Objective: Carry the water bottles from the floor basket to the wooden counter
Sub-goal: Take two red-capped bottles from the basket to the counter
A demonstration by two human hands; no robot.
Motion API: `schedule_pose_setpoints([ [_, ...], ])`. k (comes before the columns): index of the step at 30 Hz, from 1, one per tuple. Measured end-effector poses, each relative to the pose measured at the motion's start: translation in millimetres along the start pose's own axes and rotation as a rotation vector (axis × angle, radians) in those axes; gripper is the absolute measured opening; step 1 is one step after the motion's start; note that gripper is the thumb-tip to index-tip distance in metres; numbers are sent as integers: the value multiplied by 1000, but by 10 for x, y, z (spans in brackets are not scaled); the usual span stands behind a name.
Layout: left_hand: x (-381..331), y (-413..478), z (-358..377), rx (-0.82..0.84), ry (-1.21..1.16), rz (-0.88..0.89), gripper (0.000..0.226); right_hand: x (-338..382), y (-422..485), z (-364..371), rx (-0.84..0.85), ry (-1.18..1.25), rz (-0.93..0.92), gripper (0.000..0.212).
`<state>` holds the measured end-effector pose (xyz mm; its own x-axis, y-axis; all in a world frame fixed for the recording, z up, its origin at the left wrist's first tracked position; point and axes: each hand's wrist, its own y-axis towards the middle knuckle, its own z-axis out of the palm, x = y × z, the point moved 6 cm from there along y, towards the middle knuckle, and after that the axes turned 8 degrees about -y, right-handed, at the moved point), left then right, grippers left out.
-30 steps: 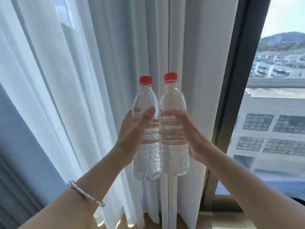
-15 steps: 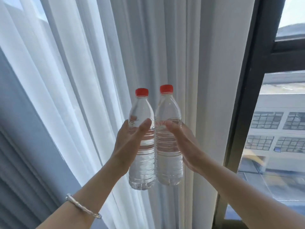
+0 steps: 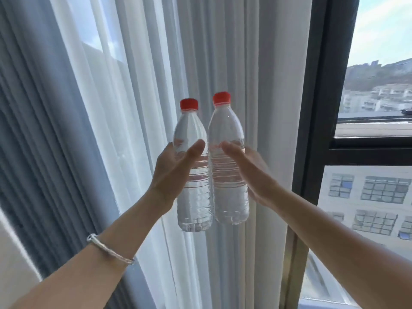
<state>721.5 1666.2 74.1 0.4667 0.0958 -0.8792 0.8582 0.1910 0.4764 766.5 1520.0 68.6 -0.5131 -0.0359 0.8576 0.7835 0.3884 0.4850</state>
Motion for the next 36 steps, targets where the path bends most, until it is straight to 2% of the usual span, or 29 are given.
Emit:
schedule_pose_setpoints([
  [4, -302, -532, -304, -196, 36, 2, 61, 277, -193, 334, 240, 70, -45, 51],
  [6, -451, -846, -555, -288, 121, -7, 63, 384, -299, 617, 352, 60, -71, 19],
  [7, -534, -1006, -695, -327, 175, -17, 65, 451, -360, 794, 417, 71, -87, 16],
  [9, -710, -1337, -1005, -418, 233, -30, 62, 625, -494, 1193, 508, 88, -118, 23],
  [11, -851, -1680, -1364, -528, 226, -40, 54, 789, -621, 1657, 611, 108, -151, 13],
  [14, -1025, -2226, -1948, -677, 248, -72, 36, 951, -800, 2448, 733, 125, -153, 43],
  [15, -1082, -2425, -2163, -731, 281, -79, 33, 991, -880, 2733, 770, 129, -157, 44],
  [19, -1287, -3245, -3047, -932, 426, -134, 43, 1122, -1263, 3907, 926, 145, -163, 42],
  [22, -1437, -3754, -3605, -1011, 487, -183, 69, 1223, -1536, 4742, 1010, 165, -132, 67],
  [24, -1604, -4148, -4028, -1077, 531, -194, 72, 1389, -1775, 5328, 1059, 178, -139, 70],
  [26, -1780, -4514, -4412, -1133, 572, -206, 74, 1562, -2009, 5837, 1111, 210, -125, 57],
  [28, -1950, -4818, -4706, -1173, 606, -233, 79, 1721, -2211, 6265, 1159, 246, -132, 33],
  [30, -2083, -5072, -4946, -1210, 618, -251, 66, 1863, -2376, 6615, 1201, 276, -124, 19],
  [33, -2220, -5412, -5244, -1265, 615, -250, 44, 2086, -2588, 7043, 1261, 314, -137, 14],
  [36, -2292, -5791, -5509, -1345, 597, -228, 54, 2236, -2845, 7480, 1362, 331, -154, 18],
])
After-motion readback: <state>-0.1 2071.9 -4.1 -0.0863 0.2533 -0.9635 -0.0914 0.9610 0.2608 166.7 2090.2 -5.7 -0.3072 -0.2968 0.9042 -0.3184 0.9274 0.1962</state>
